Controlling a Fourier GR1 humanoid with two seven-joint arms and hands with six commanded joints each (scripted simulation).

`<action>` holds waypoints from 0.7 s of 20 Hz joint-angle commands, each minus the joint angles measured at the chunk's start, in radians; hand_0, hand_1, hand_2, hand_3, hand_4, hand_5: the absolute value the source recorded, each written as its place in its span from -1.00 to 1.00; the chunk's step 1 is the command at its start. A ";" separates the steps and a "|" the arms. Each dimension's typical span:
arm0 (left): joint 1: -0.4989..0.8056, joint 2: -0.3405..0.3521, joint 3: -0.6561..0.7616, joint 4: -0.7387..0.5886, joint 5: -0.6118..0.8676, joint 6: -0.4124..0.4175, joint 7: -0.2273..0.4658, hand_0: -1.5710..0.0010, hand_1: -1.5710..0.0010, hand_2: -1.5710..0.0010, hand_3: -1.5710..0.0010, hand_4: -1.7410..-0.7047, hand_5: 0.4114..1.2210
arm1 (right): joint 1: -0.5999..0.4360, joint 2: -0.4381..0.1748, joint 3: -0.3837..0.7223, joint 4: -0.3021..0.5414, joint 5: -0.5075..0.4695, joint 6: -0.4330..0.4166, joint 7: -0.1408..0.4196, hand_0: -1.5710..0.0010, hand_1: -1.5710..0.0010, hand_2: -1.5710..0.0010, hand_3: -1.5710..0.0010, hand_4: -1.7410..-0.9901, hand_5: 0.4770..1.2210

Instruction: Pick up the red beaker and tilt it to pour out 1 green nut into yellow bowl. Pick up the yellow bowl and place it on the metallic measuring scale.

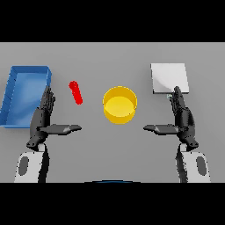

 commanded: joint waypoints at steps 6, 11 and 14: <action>0.033 -0.017 -0.023 -0.022 -0.019 0.010 -0.007 1.00 1.00 1.00 1.00 0.04 -0.34 | -0.009 0.000 -0.002 0.008 -0.001 -0.001 -0.003 1.00 1.00 1.00 1.00 0.50 -0.75; 0.120 0.024 -0.121 -0.153 -0.128 -0.007 0.000 1.00 1.00 1.00 1.00 0.04 -0.36 | 0.038 -0.083 0.072 -0.064 0.164 -0.016 -0.043 1.00 1.00 1.00 1.00 0.46 -0.72; 0.119 0.035 -0.122 -0.168 -0.136 -0.007 0.042 1.00 1.00 1.00 1.00 0.07 -0.39 | 0.044 -0.087 0.073 -0.074 0.151 -0.002 -0.042 1.00 1.00 1.00 1.00 0.42 -0.71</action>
